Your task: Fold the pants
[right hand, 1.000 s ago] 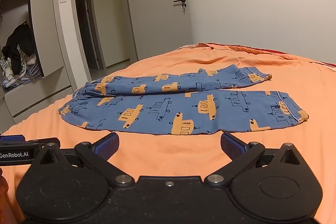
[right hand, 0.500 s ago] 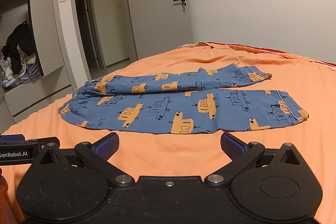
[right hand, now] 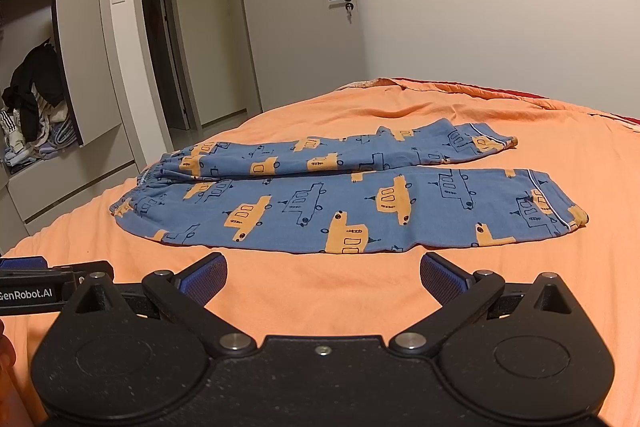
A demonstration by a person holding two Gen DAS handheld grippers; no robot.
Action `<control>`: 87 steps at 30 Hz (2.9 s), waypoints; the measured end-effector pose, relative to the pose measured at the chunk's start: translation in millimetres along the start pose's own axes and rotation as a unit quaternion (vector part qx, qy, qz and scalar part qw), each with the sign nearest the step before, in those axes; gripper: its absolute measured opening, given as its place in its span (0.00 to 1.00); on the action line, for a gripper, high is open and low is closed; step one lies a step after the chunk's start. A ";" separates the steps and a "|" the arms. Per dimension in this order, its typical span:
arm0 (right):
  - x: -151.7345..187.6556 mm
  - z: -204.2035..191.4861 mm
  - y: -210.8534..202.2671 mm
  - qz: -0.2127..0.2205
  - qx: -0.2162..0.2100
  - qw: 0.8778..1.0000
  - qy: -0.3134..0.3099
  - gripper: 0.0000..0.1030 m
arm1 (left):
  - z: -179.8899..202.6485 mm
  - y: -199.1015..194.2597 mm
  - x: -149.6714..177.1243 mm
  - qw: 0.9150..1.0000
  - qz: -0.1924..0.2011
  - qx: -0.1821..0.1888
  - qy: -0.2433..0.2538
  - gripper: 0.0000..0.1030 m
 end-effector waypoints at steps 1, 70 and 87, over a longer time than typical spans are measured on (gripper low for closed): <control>0.0 0.0 -0.1 0.000 0.000 1.000 0.000 0.99 | 0.0 0.0 0.0 1.000 0.000 0.000 0.000 1.00; -128.4 12.6 71.1 0.008 -0.044 0.992 -0.119 0.99 | -22.1 112.6 -179.5 0.995 -0.024 0.097 0.001 1.00; -250.1 36.7 295.8 -0.121 -0.137 0.951 -0.248 0.99 | -48.0 288.4 -312.1 0.961 -0.060 0.080 0.259 1.00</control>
Point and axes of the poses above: each gripper's, at about its wrist camera, not at the fingertips, and y roughly the way its jaws point, z to its right, x to its underside, the point moved 5 cm from there along y, roughly the way its jaws point, and after that the axes turned 12 degrees about -z, right-handed, at the moved point
